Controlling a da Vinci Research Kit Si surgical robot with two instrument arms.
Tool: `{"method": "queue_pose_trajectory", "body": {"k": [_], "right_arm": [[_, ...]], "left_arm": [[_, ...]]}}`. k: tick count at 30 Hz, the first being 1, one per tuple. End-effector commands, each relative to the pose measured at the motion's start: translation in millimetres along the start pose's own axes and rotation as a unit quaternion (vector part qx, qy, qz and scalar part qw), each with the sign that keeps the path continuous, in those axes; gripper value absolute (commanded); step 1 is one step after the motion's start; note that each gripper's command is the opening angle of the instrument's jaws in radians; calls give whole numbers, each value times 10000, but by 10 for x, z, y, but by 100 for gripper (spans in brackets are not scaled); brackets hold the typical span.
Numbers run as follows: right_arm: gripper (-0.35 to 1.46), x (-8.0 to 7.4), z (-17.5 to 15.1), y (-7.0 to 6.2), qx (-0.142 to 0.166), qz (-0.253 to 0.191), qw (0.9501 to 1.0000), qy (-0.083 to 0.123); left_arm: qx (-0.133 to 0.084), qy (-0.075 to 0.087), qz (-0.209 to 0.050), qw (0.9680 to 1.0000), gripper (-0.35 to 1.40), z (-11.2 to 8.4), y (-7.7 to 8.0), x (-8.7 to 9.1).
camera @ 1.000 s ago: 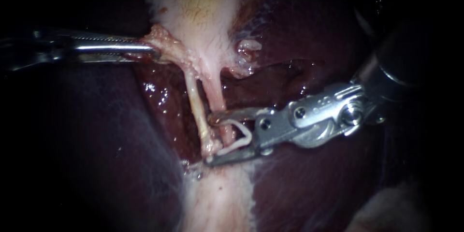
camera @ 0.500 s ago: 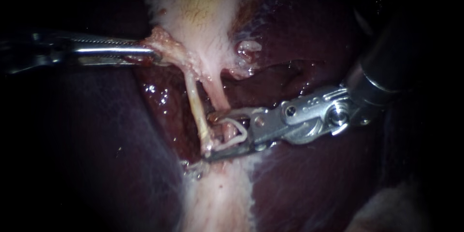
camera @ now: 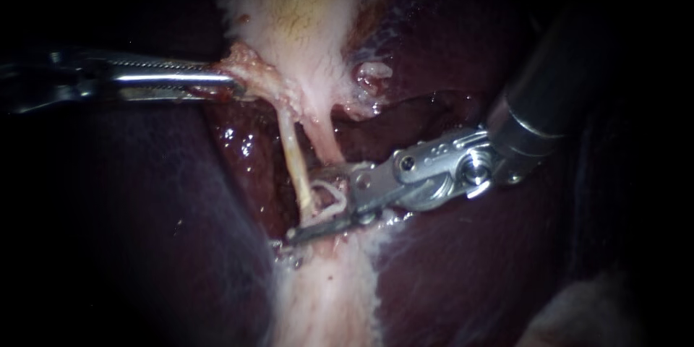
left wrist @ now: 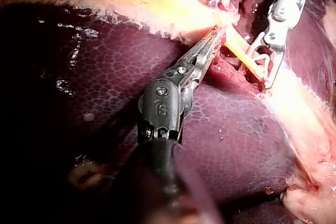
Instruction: Clipping first clip left tube
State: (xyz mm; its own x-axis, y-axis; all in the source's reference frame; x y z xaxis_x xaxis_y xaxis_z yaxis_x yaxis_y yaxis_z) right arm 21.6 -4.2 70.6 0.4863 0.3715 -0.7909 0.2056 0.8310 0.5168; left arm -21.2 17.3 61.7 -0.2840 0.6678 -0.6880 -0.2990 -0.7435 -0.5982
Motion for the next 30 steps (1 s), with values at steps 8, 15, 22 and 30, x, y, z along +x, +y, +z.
{"method": "queue_pose_trajectory", "body": {"k": [8, 15, 22, 30], "right_arm": [[50, -2, 7, -19, 544, 51, 9979, 347], [48, 14, 13, -48, 972, -38, 9938, 546], [47, 29, 22, -67, 1177, -152, 9910, 623], [45, 33, 28, -63, 1106, -114, 9916, 659]], "left_arm": [[-5, 0, 1, 10000, -35, 1, -1, 0], [-14, 0, 4, 10000, -35, 1, -5, -2], [-23, -1, 5, 10000, -35, 1, -10, -3], [-23, 0, 5, 10000, -35, 3, -12, -4]]}}
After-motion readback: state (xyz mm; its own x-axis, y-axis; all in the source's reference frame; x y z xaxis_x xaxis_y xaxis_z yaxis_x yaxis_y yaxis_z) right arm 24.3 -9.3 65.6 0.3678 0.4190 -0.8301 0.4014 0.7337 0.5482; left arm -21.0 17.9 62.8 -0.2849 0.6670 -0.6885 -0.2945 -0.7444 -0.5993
